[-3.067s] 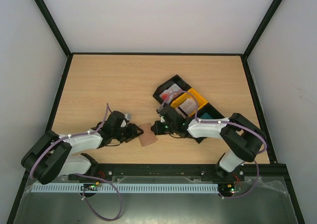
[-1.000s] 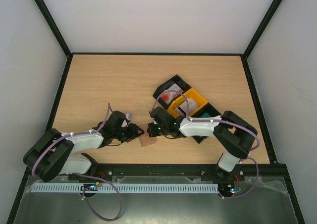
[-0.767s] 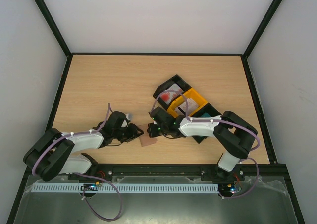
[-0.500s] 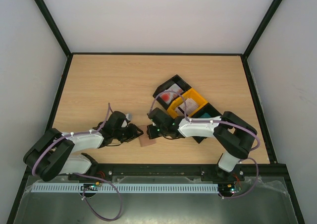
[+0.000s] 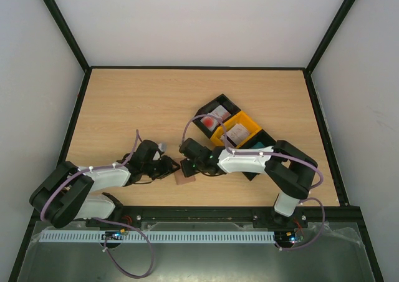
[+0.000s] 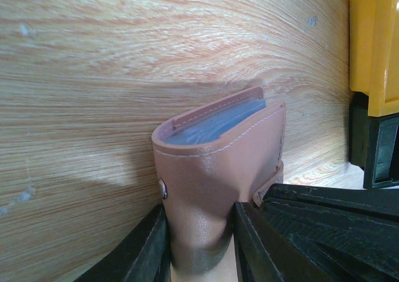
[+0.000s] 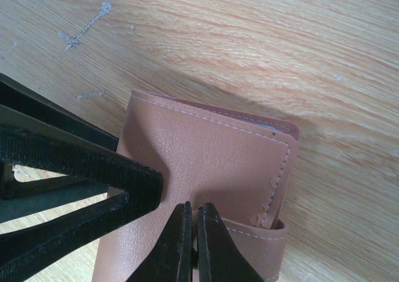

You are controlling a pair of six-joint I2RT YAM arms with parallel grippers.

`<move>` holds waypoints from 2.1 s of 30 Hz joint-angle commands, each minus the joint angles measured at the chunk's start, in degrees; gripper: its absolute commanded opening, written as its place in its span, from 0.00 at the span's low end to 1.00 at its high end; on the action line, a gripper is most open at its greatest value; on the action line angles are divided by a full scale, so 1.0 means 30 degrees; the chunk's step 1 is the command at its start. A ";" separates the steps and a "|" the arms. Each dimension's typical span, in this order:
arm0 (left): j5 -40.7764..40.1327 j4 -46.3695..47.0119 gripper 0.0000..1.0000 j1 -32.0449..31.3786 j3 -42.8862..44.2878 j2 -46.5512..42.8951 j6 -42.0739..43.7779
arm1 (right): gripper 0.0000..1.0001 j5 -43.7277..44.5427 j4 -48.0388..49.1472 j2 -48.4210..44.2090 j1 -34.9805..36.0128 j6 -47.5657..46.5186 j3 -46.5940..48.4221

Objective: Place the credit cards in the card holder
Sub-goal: Close the card holder at the center of the board.

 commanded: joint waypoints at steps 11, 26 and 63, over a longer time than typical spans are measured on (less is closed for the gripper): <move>-0.0779 -0.1555 0.29 -0.0146 -0.0165 0.0542 0.0128 | 0.02 0.1519 -0.2930 0.1518 0.1807 0.0109 0.0060; -0.0959 -0.1921 0.29 -0.0157 -0.0102 0.0611 0.0234 | 0.02 0.1091 -0.1135 0.0871 0.1965 0.1536 -0.2430; -0.1016 -0.2110 0.28 -0.0168 0.0194 0.1118 0.0142 | 0.02 -0.0102 0.3984 0.0959 0.1875 0.3926 -0.7632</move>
